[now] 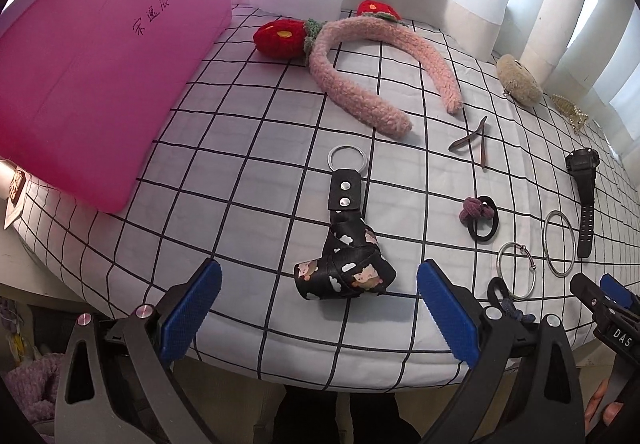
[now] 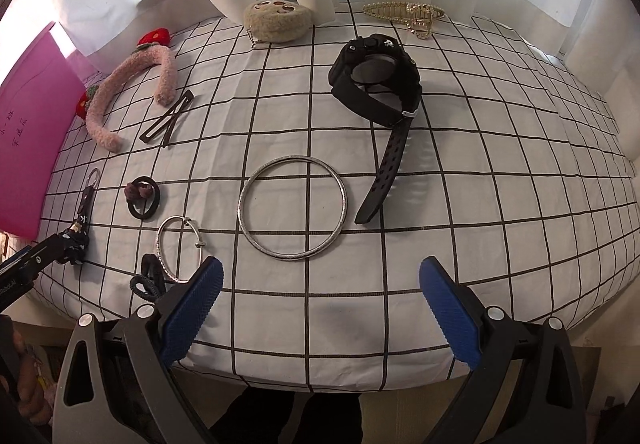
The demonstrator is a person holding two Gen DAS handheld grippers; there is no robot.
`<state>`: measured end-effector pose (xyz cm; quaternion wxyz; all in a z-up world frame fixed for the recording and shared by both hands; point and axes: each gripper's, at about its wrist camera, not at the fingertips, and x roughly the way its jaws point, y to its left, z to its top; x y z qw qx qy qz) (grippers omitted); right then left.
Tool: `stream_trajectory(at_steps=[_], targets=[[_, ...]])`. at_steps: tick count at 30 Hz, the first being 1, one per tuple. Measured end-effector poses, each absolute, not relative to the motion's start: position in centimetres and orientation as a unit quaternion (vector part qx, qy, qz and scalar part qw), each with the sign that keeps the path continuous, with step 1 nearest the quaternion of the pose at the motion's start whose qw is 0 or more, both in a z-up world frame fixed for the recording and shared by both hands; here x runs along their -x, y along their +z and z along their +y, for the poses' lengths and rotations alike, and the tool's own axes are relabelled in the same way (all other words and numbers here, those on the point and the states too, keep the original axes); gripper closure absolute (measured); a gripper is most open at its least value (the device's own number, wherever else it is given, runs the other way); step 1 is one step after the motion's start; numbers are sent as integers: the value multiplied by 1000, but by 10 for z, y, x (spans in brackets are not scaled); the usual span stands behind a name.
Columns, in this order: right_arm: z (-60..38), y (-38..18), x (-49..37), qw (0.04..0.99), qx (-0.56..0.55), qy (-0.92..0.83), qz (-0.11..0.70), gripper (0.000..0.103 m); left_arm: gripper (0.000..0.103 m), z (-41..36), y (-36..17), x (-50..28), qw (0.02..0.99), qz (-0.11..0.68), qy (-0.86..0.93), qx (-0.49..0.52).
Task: Organize jewelry
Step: 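Reach the left tool to the black keychain strap while the right tool approaches the black watch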
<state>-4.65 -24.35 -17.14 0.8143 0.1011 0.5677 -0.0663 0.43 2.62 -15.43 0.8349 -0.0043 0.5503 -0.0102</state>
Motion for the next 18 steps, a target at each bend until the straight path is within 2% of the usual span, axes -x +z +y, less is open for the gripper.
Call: stream_trajectory(at_steps=[18], targets=[[-235, -198, 19, 812, -76, -106, 569, 9, 7, 25, -184, -18, 830, 557, 8, -12]])
